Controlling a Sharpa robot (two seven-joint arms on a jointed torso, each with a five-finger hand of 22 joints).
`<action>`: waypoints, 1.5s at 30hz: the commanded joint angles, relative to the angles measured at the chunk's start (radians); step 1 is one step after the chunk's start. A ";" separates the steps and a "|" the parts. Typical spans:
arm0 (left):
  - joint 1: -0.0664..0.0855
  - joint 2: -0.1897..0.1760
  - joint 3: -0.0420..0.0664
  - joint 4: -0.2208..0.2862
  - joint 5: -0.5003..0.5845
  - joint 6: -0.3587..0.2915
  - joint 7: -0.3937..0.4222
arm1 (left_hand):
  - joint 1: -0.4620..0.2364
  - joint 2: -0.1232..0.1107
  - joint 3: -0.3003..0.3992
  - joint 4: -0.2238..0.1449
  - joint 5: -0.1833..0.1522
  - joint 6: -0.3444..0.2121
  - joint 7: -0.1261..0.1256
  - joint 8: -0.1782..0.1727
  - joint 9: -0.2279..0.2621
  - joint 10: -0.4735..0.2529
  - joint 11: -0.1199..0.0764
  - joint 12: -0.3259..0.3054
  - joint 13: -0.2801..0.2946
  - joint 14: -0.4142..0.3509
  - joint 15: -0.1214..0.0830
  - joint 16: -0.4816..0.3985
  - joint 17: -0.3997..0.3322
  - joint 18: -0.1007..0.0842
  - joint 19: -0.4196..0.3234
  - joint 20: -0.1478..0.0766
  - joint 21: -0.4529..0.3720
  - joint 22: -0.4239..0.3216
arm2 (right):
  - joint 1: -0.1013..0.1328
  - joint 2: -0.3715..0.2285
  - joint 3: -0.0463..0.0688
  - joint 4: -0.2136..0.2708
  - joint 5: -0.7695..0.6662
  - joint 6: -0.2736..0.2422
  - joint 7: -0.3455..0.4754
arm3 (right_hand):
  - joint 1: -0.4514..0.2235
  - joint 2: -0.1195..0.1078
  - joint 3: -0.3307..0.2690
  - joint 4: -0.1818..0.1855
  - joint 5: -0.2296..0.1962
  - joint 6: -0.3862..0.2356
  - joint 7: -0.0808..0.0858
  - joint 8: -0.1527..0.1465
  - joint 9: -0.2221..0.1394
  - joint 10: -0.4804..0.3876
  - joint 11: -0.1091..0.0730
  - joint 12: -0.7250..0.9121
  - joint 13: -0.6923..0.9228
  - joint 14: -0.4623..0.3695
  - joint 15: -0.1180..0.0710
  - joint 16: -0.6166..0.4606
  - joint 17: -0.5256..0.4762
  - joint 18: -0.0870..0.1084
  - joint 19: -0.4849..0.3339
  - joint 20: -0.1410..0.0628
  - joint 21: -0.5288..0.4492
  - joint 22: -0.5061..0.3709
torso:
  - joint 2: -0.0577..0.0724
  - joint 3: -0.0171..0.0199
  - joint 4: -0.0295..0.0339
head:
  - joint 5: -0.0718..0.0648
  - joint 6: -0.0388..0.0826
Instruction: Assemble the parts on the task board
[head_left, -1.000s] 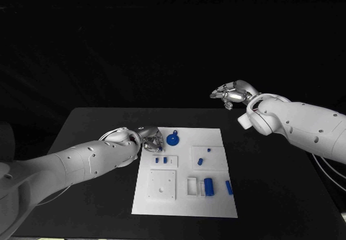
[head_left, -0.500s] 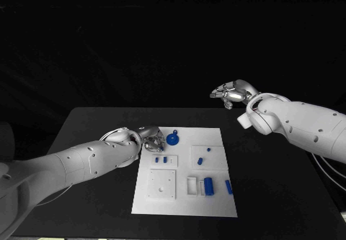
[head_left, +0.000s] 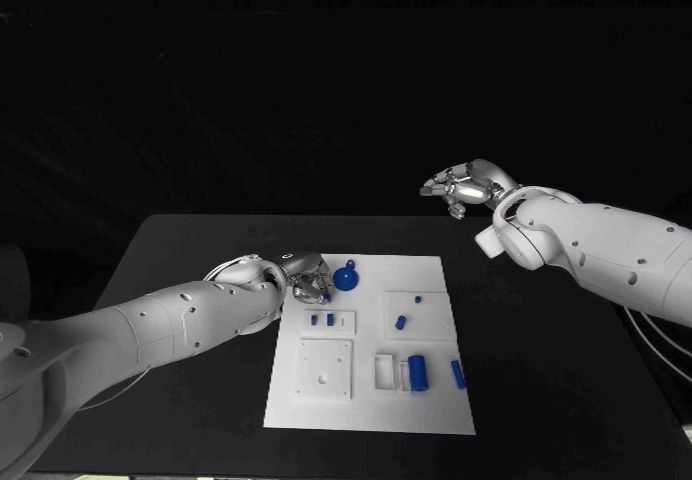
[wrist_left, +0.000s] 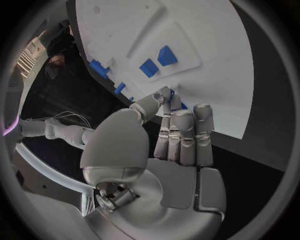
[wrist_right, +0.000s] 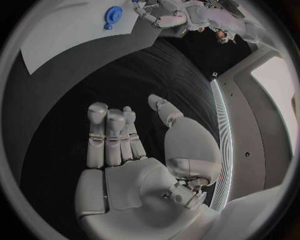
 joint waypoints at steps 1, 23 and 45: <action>0.000 0.007 0.000 -0.007 0.007 0.013 0.010 | 0.002 0.012 0.005 0.000 0.007 0.006 -0.002 0.006 0.002 0.036 0.030 0.001 0.002 -0.001 -0.005 0.004 -0.001 0.052 -0.002 -0.010 0.007 0.018 | 0.000 0.001 0.000 0.001 -0.004 0.014 0.008 | -0.005 0.003 0.004 -0.004 0.006 0.002 0.010 -0.006 -0.002 -0.007 -0.002 0.007 -0.001 0.002 0.003 0.000 -0.002 0.069 -0.003 -0.007 -0.006 0.013 | 0.001 -0.0002 0.0001 | 0.001 -0.002; -0.005 0.009 -0.006 -0.015 0.007 0.038 0.006 | 0.002 0.013 0.007 -0.002 0.008 0.004 -0.001 0.006 0.001 0.035 0.031 -0.002 0.003 -0.003 -0.004 0.004 -0.003 0.051 -0.004 -0.010 0.007 0.019 | 0.000 0.003 0.000 -0.001 -0.004 0.016 0.008 | -0.005 0.003 0.004 -0.004 0.006 0.003 0.010 -0.006 -0.002 -0.007 -0.002 0.007 -0.002 0.002 0.003 0.000 -0.002 0.069 -0.002 -0.007 -0.006 0.013 | 0.000 -0.0008 0.0009 | -0.001 -0.008; -0.008 0.012 -0.006 -0.023 0.007 0.025 0.013 | 0.001 0.014 0.008 -0.004 0.009 0.004 -0.001 0.006 0.002 0.036 0.031 -0.003 0.004 -0.004 -0.004 0.004 -0.004 0.050 -0.005 -0.010 0.007 0.019 | 0.000 0.004 0.000 -0.002 -0.004 0.016 0.008 | -0.005 0.003 0.003 -0.004 0.006 0.002 0.010 -0.006 -0.002 -0.008 -0.002 0.008 -0.002 0.002 0.003 0.000 -0.002 0.069 -0.002 -0.007 -0.007 0.014 | 0.000 -0.0007 -0.0004 | 0.002 -0.011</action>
